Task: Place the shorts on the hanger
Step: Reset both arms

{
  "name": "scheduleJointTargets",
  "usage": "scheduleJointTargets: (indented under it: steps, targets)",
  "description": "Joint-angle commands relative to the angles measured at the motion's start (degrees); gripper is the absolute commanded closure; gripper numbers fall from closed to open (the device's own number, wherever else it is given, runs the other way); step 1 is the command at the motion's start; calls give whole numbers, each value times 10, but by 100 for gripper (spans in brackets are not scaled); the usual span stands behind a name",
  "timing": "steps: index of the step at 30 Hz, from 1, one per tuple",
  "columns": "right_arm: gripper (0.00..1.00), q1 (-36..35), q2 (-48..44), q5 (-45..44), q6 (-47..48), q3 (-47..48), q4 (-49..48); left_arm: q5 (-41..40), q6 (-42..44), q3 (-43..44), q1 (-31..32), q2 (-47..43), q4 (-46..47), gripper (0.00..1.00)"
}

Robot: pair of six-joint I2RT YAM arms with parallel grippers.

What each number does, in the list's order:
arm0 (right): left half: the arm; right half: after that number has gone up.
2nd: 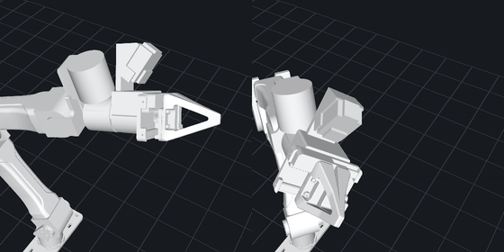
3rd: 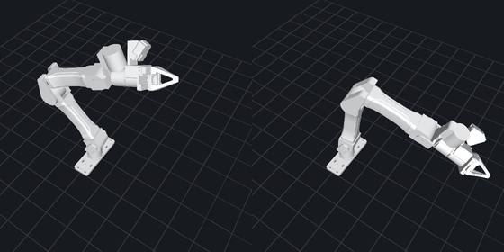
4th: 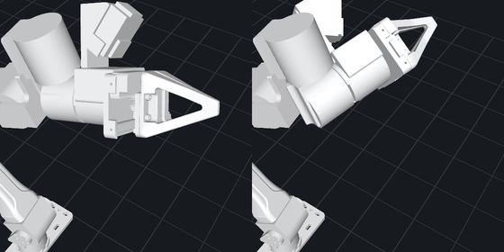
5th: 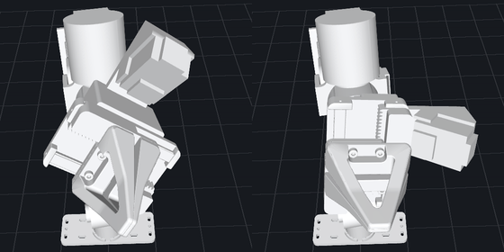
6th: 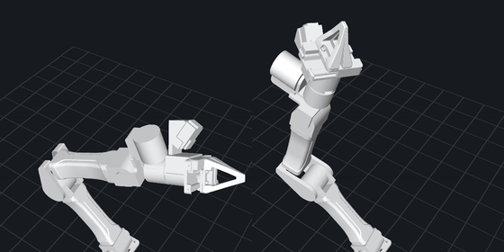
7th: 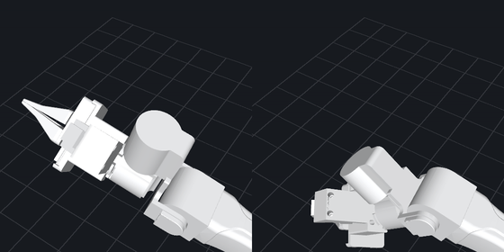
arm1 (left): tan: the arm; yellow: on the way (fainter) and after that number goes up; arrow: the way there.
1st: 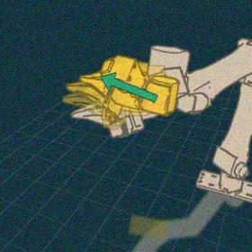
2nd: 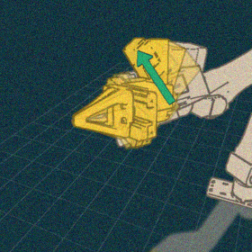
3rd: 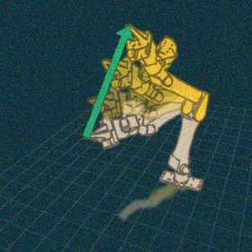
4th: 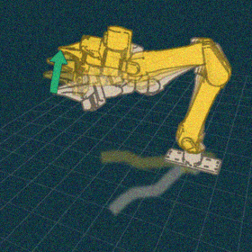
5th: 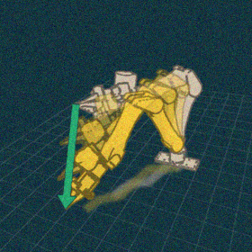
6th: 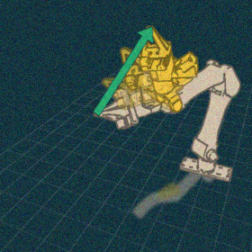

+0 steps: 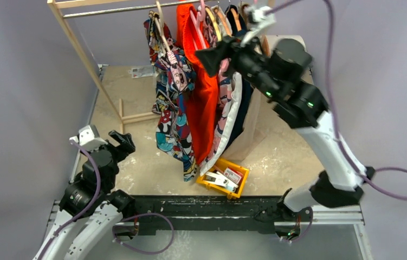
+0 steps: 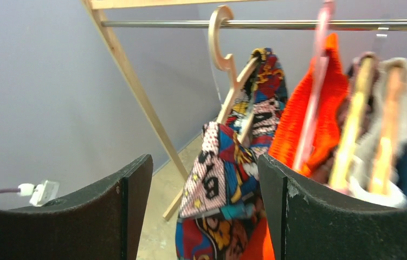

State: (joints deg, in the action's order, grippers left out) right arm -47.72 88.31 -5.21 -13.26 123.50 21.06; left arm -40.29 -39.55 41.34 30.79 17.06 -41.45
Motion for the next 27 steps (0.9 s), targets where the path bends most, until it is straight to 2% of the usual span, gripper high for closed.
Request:
scheduleJointTargets:
  steps: [1, 9, 10, 13, 15, 17, 20, 25, 27]
  targets:
    - [27, -1, -113, -83, 21, -83, 31, -23, -18, 22, -1, 34, 0, 19]
    - [26, -1, -258, -301, 20, -248, 91, -115, -96, 66, -1, 131, -79, 18]
    - [23, -1, -315, -364, -8, -332, 83, -123, -110, 81, -1, 162, -99, 16]
    - [22, -1, -381, -450, -46, -432, 9, -105, -104, 85, -1, 179, -97, 14]
    - [16, -1, -421, -502, -96, -499, -16, -95, -96, 82, -1, 182, -89, 14]
    - [2, -1, -453, -528, -190, -540, 9, -87, -94, 78, -1, 181, -79, 13]
    - [1, -1, -471, -560, -284, -569, 44, -82, -115, 73, -1, 178, -76, 13]
    - [1, -1, -465, -534, -261, -583, 30, -83, -220, 71, -1, 198, -91, 12]
    - [1, 0, -458, -514, -225, -583, 24, -75, -210, 90, -1, 222, -95, 12]
